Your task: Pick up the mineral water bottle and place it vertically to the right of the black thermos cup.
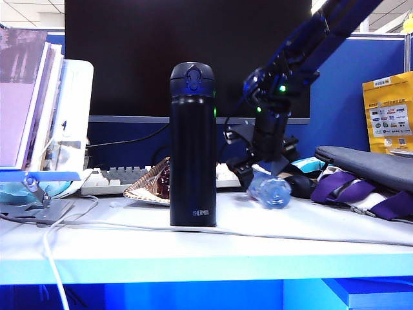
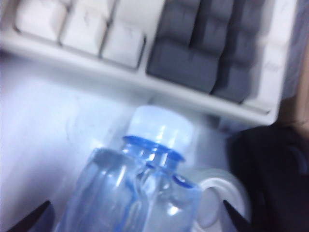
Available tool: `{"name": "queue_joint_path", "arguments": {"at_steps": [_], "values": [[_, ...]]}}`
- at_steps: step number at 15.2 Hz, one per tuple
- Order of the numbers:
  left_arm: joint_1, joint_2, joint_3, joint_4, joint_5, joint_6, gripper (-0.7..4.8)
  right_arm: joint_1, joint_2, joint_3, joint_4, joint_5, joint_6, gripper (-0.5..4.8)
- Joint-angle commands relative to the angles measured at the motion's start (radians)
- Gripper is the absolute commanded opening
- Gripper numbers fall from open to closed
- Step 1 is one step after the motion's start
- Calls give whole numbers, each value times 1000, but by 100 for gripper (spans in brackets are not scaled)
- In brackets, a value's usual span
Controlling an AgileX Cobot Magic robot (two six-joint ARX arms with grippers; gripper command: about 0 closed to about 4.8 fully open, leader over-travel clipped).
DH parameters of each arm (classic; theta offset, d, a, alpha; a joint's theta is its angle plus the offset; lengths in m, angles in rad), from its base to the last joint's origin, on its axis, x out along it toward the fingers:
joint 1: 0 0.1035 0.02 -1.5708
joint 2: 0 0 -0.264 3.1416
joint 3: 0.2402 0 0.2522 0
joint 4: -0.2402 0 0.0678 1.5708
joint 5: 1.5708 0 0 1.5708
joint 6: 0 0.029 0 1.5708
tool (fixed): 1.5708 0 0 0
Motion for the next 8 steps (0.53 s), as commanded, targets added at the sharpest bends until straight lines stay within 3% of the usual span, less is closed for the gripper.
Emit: {"name": "queue_joint_path", "arguments": {"at_steps": [1,8], "values": [[2,-3,0,-12,-3,0,-5,-2,-2,21,14,9,-5,273],[2,-3,0,-12,-3,0,-5,7,-26,169,18,9,-3,260]]}}
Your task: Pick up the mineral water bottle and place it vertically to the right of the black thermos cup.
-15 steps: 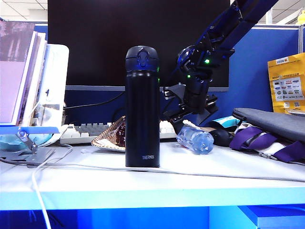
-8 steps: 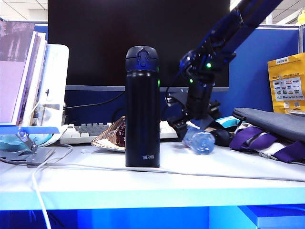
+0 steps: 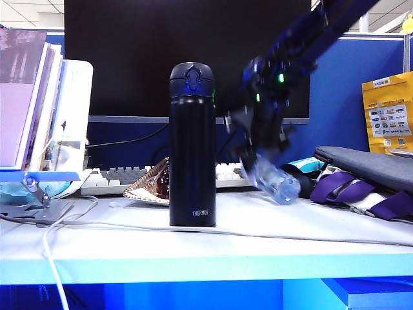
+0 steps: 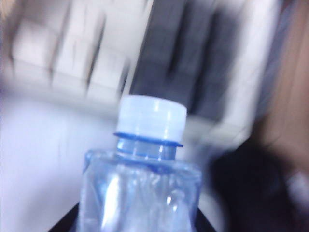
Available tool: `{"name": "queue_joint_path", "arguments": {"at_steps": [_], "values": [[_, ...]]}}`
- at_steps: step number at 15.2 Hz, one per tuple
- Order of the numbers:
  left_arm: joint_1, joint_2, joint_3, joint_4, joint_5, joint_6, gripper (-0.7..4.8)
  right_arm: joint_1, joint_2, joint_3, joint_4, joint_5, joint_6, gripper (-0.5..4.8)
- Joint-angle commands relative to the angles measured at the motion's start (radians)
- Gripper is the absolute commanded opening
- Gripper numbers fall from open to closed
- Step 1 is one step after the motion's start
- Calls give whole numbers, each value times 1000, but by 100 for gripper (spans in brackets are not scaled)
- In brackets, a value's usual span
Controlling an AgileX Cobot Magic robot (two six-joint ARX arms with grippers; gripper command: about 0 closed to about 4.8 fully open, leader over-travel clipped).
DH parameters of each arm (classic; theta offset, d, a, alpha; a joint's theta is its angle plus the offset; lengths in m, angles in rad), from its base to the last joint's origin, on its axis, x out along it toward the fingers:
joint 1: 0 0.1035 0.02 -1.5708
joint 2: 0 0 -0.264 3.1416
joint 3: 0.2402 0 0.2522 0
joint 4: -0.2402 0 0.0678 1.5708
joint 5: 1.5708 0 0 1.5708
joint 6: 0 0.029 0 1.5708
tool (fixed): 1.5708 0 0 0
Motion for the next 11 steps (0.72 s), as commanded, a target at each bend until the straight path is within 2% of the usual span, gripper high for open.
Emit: {"name": "queue_joint_path", "arguments": {"at_steps": [1,7,11], "values": [[2,-3,0,-12,-3,0,-5,10,-70,104,53,10,0,260],[2,-3,0,-12,-3,0,-5,11,-274,149,28,8,2,260],[2,-3,0,-12,-4,0,-5,12,-427,149,-70,-25,76,260]]}}
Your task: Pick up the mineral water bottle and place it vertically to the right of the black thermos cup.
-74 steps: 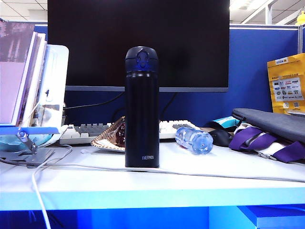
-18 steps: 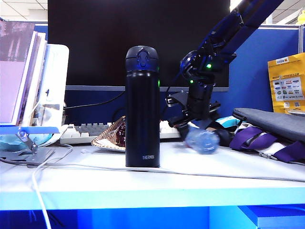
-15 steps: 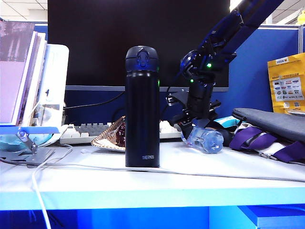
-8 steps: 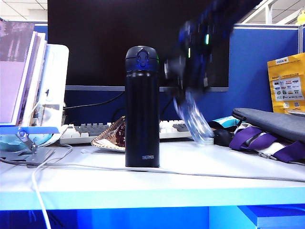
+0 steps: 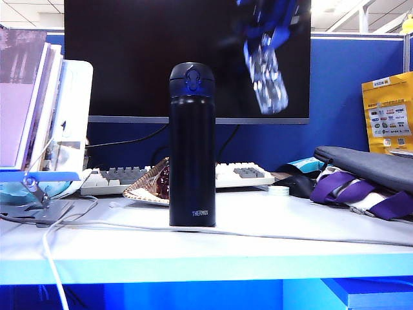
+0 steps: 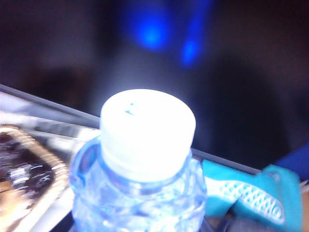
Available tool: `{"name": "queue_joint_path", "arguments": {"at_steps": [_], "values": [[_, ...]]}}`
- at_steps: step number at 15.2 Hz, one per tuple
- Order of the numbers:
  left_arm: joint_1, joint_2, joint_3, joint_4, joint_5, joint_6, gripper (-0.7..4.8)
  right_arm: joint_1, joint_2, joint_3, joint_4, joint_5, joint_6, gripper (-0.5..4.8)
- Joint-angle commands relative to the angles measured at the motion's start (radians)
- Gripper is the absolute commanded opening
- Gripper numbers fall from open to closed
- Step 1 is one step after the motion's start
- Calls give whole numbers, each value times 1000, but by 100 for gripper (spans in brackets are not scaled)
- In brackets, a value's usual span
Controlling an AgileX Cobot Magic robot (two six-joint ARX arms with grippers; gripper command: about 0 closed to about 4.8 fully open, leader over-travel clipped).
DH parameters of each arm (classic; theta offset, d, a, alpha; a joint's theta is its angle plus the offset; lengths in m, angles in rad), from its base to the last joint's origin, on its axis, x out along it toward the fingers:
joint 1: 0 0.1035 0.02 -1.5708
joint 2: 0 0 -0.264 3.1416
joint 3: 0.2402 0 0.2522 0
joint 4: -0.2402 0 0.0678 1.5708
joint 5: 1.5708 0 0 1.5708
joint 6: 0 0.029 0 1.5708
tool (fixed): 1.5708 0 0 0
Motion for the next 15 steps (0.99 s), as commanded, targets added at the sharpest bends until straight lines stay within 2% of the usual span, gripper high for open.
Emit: {"name": "queue_joint_path", "arguments": {"at_steps": [1,11,15], "values": [[2,-3,0,-12,-3,1,-5,1,-127,10,34,-13,26,260],[2,-3,0,-12,-3,1,-5,2,-649,11,-153,-47,29,261],[2,-3,0,-12,-3,1,-5,2,-741,-8,-185,-100,46,261]]}}
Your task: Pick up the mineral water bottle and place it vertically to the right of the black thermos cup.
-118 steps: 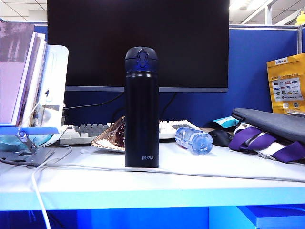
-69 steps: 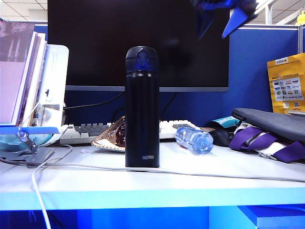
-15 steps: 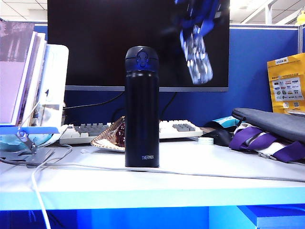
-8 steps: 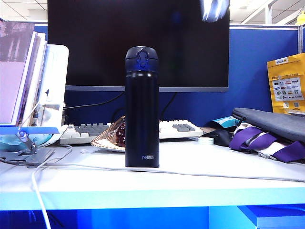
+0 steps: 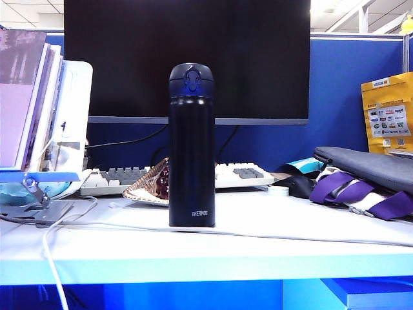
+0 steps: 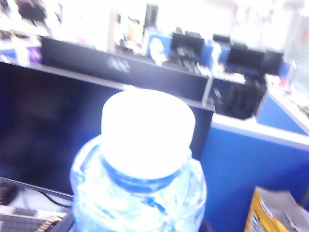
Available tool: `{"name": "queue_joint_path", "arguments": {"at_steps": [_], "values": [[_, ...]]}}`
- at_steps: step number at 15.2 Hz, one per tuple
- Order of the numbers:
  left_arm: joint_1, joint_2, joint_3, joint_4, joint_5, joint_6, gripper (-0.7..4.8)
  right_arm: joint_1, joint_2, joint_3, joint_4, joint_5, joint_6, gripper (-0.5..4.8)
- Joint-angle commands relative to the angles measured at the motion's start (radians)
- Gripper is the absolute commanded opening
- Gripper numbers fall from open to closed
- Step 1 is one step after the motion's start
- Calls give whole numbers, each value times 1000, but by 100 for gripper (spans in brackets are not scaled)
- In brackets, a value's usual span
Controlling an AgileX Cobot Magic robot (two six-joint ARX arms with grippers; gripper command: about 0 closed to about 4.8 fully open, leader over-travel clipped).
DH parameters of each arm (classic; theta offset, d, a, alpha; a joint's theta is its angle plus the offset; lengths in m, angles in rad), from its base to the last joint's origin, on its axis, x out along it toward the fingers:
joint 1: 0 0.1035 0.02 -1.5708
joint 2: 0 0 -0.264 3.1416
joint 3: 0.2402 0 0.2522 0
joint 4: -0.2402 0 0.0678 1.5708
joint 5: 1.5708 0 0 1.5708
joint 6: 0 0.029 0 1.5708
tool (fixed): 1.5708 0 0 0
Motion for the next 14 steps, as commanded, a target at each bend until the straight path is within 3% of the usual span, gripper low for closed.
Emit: {"name": "queue_joint_path", "arguments": {"at_steps": [1,4,6,7,11,14], "values": [[2,-3,0,-12,-3,1,-5,2,-48,-62,70,-44,21,261],[2,-3,0,-12,-3,1,-5,2,-174,-452,407,-133,52,261],[2,-3,0,-12,-3,1,-5,2,-272,-888,871,-159,119,265],[2,-3,0,-12,-3,1,-5,6,-287,-991,952,-157,163,265],[2,-3,0,-12,-3,1,-5,46,-289,-1230,1052,-129,190,265],[2,-3,0,-12,-3,1,-5,50,-255,-1283,1054,-111,195,264]]}}
